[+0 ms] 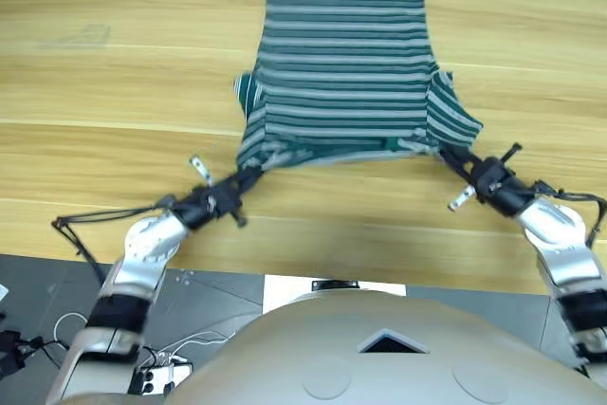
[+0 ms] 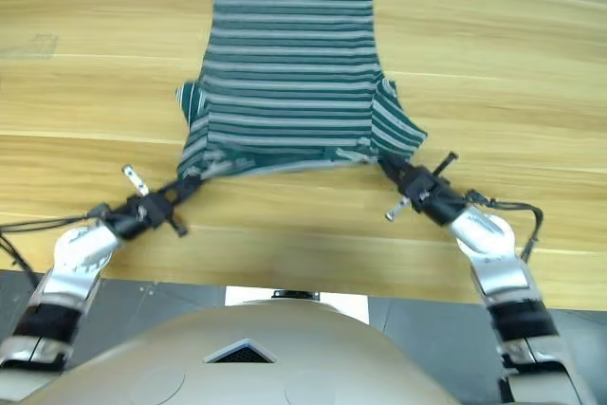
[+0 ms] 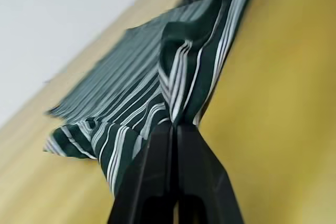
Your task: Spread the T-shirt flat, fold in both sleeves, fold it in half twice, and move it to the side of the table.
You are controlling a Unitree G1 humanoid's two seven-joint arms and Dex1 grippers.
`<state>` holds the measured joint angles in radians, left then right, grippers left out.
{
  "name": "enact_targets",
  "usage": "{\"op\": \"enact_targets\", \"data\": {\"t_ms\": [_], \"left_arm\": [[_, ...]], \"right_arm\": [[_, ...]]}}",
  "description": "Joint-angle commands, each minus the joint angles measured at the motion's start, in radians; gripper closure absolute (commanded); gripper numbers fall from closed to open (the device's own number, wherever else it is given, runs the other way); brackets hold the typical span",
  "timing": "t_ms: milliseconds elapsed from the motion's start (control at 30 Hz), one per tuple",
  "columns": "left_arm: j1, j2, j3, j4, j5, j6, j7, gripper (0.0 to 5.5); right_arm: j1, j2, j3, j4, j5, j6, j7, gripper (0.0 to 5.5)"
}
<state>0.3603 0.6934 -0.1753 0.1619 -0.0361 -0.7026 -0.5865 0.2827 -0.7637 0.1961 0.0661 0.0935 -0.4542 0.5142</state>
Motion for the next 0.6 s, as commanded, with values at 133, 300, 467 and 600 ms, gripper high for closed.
{"op": "enact_targets", "data": {"t_ms": [133,300,467,600], "left_arm": [[0.118,0.02,0.009,-0.078,0.01,-0.009,-0.033,5.47],[0.12,0.012,0.05,-0.092,-0.02,-0.003,-0.028,4.85],[0.168,0.025,0.105,-0.076,-0.046,-0.016,-0.037,4.04],[0.187,0.024,0.148,-0.038,-0.05,-0.033,-0.037,3.52]], "right_arm": [[0.059,-0.089,0.0,-0.029,-0.031,-0.091,0.187,5.5],[0.083,-0.118,0.003,-0.066,-0.015,-0.148,0.288,4.78],[0.126,-0.15,-0.031,-0.104,0.035,-0.174,0.351,3.88],[0.125,-0.165,-0.073,-0.111,0.079,-0.168,0.382,3.26]]}}
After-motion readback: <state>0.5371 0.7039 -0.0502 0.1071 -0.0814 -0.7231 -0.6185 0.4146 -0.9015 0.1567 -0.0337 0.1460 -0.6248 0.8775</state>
